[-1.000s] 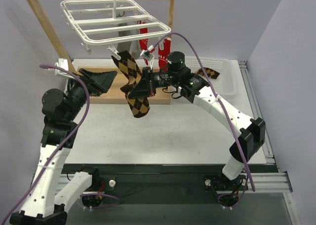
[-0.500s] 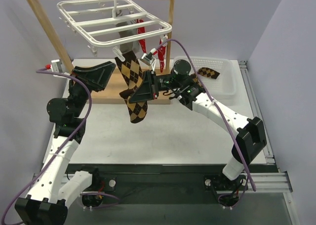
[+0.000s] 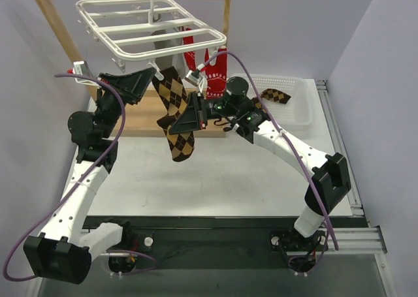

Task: Remove the socks clipped to the hanger

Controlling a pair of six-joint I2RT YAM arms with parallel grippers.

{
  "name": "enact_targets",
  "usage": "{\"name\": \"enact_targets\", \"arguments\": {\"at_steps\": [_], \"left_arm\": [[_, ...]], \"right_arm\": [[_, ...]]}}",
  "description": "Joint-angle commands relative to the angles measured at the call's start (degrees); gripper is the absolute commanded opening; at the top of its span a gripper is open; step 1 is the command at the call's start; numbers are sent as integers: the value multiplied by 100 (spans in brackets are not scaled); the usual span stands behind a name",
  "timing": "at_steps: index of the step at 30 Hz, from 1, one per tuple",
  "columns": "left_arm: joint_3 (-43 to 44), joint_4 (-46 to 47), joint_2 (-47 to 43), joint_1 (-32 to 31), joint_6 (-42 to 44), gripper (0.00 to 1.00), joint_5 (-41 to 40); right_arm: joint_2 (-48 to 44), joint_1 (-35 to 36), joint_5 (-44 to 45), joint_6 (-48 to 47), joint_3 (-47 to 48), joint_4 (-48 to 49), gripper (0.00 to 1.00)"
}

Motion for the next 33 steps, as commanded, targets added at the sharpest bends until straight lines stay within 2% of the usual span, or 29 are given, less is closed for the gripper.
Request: {"name": "enact_targets", "arguments": {"at_steps": [1, 10, 15, 18, 24, 31, 33], "left_arm": [[372, 434, 274, 20, -20, 80, 102], [214, 830, 397, 28, -248, 75, -3], [231, 1198, 608, 20, -441, 63, 66], [214, 1278, 687, 19, -530, 60, 172], [214, 1453, 854, -42, -661, 61, 313], [152, 1402, 661, -33, -574, 49, 85], [161, 1375, 635, -24, -547, 40, 58]], "right_arm": [[-420, 38, 303, -1427, 430, -1679, 0], [-543, 73, 303, -1287, 430, -1513, 0], [-561, 73, 294, -1199, 377, -1355, 0], [-552, 82, 295, -1138, 359, -1232, 0], [-429, 82, 215, -813, 377, -854, 0], [-491, 91, 207, -839, 263, -862, 0], [-500, 100, 207, -839, 219, -862, 0]]}}
